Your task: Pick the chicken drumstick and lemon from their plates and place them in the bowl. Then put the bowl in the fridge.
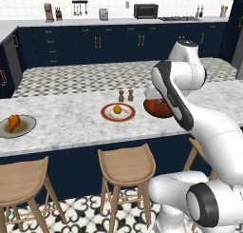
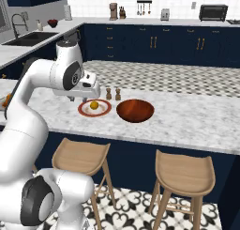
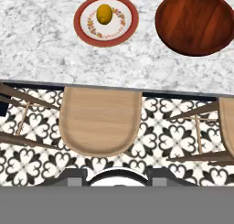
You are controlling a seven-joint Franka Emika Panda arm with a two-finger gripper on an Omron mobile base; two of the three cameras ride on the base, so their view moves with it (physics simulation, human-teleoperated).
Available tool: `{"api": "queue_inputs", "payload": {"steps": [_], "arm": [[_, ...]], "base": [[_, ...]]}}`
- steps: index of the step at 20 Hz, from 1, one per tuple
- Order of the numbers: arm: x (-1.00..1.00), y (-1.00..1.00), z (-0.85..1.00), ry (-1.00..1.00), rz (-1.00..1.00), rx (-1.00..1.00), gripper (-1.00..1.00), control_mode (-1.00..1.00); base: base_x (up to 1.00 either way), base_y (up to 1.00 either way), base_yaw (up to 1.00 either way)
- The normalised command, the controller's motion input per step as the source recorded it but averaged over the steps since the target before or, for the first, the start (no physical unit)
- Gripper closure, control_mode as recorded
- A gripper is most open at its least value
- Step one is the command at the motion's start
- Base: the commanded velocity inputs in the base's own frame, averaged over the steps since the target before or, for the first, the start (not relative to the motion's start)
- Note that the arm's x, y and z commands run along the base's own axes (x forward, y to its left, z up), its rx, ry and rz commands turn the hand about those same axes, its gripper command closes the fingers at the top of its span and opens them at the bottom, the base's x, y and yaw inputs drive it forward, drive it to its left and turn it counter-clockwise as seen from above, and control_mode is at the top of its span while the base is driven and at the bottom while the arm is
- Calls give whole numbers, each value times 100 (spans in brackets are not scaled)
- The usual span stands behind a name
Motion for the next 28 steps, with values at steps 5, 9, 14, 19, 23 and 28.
{"api": "queue_inputs", "payload": {"steps": [5,9,14,19,23,28], "arm": [[71,25,-6,-6,-3,-2,-100,-100],[100,77,-47,-21,-3,3,-100,-100],[100,72,-81,6,-1,3,-100,-100],[100,8,-65,16,0,0,-100,-100],[91,-12,-21,24,0,0,-100,-100],[76,-6,-33,10,0,-2,-100,-100]], "base": [[0,0,0],[0,0,0],[0,0,0],[0,0,0],[0,0,0],[0,0,0]]}}
